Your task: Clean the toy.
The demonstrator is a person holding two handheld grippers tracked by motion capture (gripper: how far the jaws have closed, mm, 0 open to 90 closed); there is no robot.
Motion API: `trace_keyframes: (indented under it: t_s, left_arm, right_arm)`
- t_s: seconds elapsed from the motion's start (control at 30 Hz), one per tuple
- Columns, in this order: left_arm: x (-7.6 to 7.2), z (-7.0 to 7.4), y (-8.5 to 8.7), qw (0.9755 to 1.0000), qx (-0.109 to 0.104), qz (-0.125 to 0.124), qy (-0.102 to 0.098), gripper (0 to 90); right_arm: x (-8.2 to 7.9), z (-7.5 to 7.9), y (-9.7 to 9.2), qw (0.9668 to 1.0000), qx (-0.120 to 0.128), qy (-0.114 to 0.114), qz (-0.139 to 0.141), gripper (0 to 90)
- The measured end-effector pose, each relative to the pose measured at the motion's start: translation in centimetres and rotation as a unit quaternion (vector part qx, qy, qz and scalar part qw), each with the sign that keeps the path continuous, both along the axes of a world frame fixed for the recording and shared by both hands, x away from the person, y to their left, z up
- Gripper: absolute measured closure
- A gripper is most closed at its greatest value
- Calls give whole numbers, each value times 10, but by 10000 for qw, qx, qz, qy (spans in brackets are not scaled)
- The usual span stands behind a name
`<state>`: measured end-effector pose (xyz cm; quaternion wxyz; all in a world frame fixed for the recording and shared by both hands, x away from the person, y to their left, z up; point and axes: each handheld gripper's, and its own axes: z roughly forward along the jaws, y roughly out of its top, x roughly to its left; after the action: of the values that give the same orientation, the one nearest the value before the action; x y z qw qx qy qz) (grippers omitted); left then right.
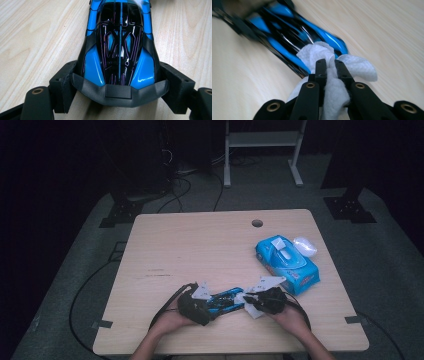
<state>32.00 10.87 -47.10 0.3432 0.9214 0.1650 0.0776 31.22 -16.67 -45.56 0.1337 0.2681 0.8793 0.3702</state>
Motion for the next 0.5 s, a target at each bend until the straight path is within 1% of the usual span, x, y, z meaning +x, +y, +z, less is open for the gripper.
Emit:
trace_keyframes:
  t_s: [0.03,0.1,0.13,0.17,0.2,0.23,0.27,0.3,0.33,0.4,0.47,0.5]
  left_arm:
    - [0,0,0,10000,7,1,-14,237]
    - [0,0,-1,10000,9,3,-14,236]
    - [0,0,-1,10000,7,3,-12,237]
    - [0,0,-1,10000,0,8,-17,237]
    - [0,0,-1,10000,-6,10,-11,237]
    - [0,-1,-1,10000,-6,9,-21,237]
    - [0,0,-2,10000,1,6,-17,237]
    - [0,0,-2,10000,-7,9,-1,236]
    - [0,0,-2,10000,-10,7,-3,236]
    - [0,0,-1,10000,-8,7,-10,236]
    - [0,0,0,10000,16,-18,-14,237]
    - [0,0,0,10000,9,-18,-11,237]
  right_arm:
    - [1,-2,-4,10000,-22,69,-39,821]
    - [-1,-5,-5,9999,44,128,-57,822]
    - [-3,-4,-2,9999,101,111,-9,822]
    - [-4,0,4,9997,241,70,79,822]
    - [-4,0,4,9997,241,70,79,822]
    - [-4,4,13,9980,561,189,236,821]
    - [-4,4,13,9980,561,189,236,821]
    - [-5,4,18,9976,595,187,313,821]
    - [-6,4,27,9974,544,175,442,820]
    - [-6,2,34,9975,444,108,531,820]
    - [-6,1,34,9976,412,133,532,820]
    - [-5,1,30,9979,422,135,472,820]
